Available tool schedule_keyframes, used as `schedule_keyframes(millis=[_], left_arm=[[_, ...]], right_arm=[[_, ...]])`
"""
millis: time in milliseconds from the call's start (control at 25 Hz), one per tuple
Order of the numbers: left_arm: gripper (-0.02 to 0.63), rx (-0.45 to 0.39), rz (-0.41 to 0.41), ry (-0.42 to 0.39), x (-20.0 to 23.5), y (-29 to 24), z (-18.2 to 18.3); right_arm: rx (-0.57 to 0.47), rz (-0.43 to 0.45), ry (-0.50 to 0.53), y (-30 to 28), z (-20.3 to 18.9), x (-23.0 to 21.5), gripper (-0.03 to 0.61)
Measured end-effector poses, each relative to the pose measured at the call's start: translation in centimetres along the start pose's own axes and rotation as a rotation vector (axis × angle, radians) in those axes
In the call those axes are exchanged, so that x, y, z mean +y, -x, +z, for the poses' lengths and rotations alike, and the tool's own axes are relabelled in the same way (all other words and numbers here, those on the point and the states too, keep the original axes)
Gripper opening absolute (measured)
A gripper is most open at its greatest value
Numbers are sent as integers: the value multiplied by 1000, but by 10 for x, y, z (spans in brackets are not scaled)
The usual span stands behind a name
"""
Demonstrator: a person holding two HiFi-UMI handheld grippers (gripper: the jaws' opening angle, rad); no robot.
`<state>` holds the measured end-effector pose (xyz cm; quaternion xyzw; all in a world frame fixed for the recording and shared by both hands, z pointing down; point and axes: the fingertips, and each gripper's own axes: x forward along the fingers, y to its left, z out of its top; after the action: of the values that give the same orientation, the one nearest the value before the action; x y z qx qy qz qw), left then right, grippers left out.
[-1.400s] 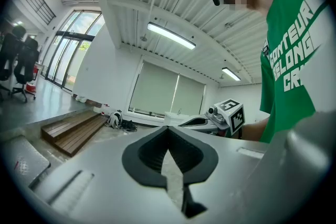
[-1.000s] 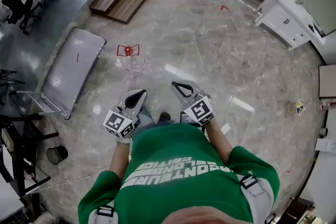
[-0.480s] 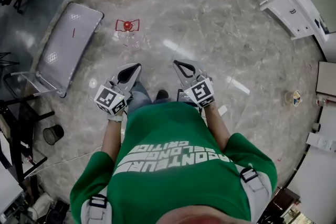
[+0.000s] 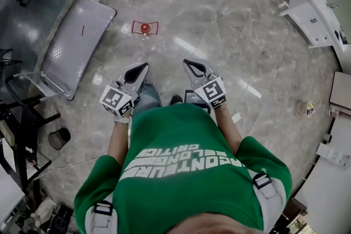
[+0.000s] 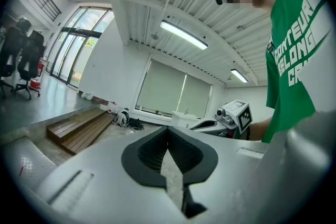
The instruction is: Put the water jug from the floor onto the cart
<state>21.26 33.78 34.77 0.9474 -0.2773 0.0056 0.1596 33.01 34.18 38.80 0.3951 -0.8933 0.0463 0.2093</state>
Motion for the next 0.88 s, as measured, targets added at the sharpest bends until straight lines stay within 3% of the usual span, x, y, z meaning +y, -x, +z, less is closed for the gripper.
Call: schedule_keyframes(millis=[400,880], left_arm=[[12,-32,4,13,111,21,38],[11,-22,46,70,208,65,33]], right_arm=[[41,52,42,-126,55,-5,-6],[120,84,102,-217,73,14,-6]])
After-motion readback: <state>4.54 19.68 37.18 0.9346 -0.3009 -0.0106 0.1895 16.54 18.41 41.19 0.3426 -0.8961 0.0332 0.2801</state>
